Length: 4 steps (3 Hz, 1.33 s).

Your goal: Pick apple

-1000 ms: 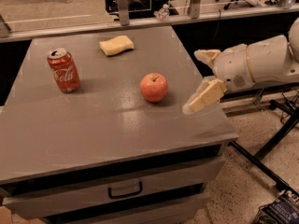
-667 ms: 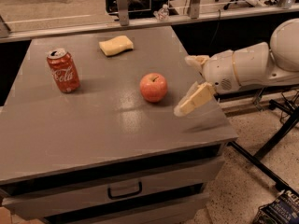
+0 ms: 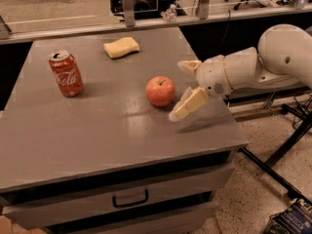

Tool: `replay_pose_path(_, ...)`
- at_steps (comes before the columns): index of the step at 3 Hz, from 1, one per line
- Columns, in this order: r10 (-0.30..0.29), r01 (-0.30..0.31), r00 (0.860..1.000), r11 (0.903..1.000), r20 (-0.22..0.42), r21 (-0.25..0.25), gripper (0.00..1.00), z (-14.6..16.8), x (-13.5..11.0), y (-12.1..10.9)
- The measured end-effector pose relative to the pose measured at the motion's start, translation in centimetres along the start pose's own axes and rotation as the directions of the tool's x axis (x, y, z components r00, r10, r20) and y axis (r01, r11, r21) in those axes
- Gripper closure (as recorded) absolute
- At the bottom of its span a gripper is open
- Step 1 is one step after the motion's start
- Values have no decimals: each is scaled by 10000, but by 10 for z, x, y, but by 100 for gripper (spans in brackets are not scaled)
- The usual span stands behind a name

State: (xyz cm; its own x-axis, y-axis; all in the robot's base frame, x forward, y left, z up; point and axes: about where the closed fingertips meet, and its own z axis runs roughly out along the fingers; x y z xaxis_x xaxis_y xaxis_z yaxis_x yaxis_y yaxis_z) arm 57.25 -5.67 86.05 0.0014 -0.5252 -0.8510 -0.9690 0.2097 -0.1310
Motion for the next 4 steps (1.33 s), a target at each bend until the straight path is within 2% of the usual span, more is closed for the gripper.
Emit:
replay_pose_path(1, -11, 17, 9998, 9994, 175, -352, 4, 18, 1, -3)
replay_pose_path(2, -83, 106, 9992, 9984, 395, -562, 27, 28, -3, -4)
replay_pose_path(3, -42, 93, 9976, 9973, 697, -731, 58, 29, -6, -2)
replay_pose_path(4, -49, 125, 9950, 9971, 995, -752, 80, 26, -13, -2)
